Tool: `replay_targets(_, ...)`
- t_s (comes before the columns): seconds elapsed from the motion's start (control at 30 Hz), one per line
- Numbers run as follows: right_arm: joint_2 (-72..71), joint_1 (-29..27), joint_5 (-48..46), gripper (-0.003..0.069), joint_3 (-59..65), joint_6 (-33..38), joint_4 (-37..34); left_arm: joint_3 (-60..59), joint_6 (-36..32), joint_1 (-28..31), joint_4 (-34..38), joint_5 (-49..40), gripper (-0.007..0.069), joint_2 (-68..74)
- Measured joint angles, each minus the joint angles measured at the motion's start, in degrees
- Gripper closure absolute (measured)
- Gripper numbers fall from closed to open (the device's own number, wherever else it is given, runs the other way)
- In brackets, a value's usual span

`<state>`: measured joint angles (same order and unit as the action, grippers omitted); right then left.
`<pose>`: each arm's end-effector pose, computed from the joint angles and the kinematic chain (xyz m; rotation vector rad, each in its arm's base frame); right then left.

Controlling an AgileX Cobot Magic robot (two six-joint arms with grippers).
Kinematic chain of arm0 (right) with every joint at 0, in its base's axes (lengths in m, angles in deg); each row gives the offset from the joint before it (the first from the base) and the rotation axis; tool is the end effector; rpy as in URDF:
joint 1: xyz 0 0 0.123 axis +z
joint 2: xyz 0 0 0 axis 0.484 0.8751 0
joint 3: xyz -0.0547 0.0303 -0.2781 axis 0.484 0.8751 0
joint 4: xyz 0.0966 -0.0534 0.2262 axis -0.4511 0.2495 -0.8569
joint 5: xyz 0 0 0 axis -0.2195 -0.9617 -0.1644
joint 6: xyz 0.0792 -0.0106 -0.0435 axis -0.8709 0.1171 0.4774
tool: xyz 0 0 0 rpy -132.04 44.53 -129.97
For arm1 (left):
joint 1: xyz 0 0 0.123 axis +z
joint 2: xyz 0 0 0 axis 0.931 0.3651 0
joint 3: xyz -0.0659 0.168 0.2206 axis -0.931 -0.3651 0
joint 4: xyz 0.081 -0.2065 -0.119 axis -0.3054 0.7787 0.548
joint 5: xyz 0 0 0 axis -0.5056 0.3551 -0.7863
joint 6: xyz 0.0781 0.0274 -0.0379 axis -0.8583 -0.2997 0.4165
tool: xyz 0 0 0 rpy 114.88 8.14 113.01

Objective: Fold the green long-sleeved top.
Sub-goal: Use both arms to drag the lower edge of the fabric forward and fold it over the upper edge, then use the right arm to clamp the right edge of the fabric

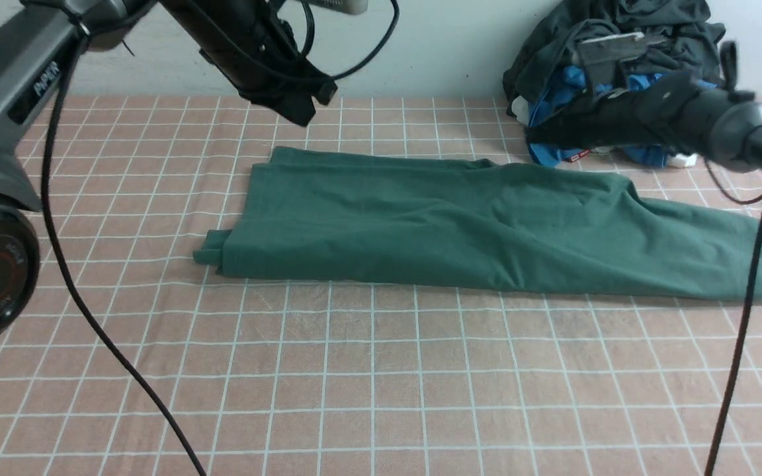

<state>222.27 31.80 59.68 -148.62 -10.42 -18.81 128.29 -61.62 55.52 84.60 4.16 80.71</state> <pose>0.5469 0.0547 0.1899 -0.2920 2.2152 0.3334 0.4582 -0.1286 0.3468 0.7599 2.4122 -0.2727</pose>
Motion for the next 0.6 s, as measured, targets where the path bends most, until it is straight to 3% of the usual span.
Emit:
replay_targets(0.1, -4.8, -3.6, -11.7, 0.0648, -0.2, -3.0, 2.0, 0.0, 0.0, 0.3, -0.7, -0.1, 0.0627, -4.9)
replay_targets(0.23, -7.5, -4.9, -26.9, 0.0648, -0.7, -0.4, 3.0, -1.4, 0.2, 0.9, -1.2, -0.6, 0.0627, -10.2)
replay_targets(0.37, -5.2, -4.9, -32.6, 0.0628, -0.6, 0.7, 5.7, -6.9, 0.3, 0.9, -1.3, -1.0, 0.0627, -14.8)
replay_targets(0.47, -4.1, -4.8, -33.1, 0.0570, -0.5, 0.5, 10.0, -13.9, 0.3, 0.8, -1.3, -1.0, 0.0627, -18.9)
replay_targets(0.53, -4.0, -4.8, -32.3, 0.0491, -0.5, 0.1, 12.8, -19.4, 0.2, 0.8, -1.3, -1.0, 0.0627, -22.1)
replay_targets(0.57, -4.0, -4.8, -32.3, 0.0491, -0.5, 0.1, 12.8, -19.4, 0.2, 0.8, -1.3, -1.0, 0.0627, -22.1)
replay_targets(0.6, -3.4, -4.8, -30.5, 0.0390, -0.5, -0.6, 14.7, -24.5, 0.1, 0.8, -1.3, -1.0, 0.0627, -24.8)
